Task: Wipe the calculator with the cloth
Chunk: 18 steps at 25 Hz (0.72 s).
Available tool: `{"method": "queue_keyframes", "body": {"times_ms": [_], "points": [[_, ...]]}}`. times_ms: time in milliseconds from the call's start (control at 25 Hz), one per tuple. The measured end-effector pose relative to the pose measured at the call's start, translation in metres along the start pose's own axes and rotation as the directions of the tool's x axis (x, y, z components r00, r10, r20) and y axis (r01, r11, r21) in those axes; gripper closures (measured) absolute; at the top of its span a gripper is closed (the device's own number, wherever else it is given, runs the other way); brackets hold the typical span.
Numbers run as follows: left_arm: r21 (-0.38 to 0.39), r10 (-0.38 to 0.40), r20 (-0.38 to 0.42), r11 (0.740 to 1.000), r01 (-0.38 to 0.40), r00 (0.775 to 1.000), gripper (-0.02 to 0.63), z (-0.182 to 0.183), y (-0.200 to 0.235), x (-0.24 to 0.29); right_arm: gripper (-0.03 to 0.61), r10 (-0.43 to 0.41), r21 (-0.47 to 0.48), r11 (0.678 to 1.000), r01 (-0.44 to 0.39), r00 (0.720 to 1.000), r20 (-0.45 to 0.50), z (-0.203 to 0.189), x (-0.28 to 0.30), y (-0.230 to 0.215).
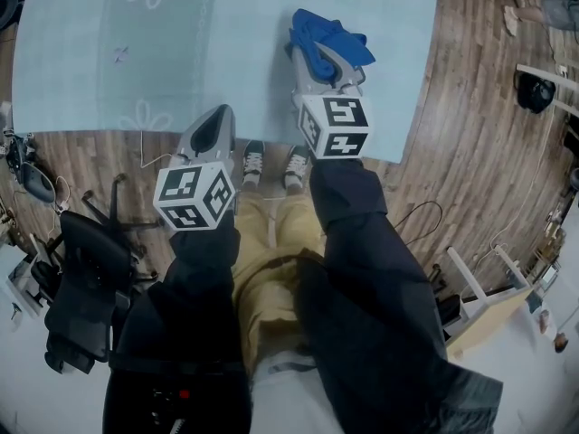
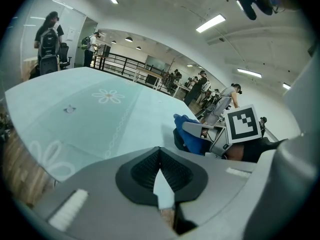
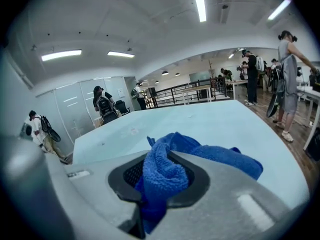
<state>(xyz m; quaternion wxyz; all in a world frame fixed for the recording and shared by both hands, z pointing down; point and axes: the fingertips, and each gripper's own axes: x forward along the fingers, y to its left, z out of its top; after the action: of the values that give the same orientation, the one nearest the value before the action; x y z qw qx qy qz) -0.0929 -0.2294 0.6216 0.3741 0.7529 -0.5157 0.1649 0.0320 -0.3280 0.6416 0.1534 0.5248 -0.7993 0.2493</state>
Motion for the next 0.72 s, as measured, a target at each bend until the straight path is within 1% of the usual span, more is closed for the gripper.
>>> {"method": "queue_keyframes", "body": {"times_ms": [240,400,560,720], "points": [[0.002,0.011,0.006,1.000,-0.011,1.000,0.612,0.000,0.005,-0.006,0.520,0.080,0.061,0.995,-0.081,0.996,0.029,0.007,0.006,0.021],[0.003,0.013,0.017,1.000,-0.013,1.000,0.612,0.004,0.005,-0.012,0.520,0.131,0.102,0.985,-0.137,0.989,0.069,0.020,-0.001,0.037],[0.011,0.003,0.051,1.000,-0.004,0.999,0.612,0.018,0.000,-0.017,0.520,0.137,0.115,0.982,-0.150,0.984,0.111,0.039,-0.016,0.047],[0.028,-0.018,0.100,0.999,0.015,0.995,0.612,0.041,-0.015,-0.030,0.520,0.117,0.112,0.984,-0.136,0.980,0.159,0.066,-0.048,0.049]]}}
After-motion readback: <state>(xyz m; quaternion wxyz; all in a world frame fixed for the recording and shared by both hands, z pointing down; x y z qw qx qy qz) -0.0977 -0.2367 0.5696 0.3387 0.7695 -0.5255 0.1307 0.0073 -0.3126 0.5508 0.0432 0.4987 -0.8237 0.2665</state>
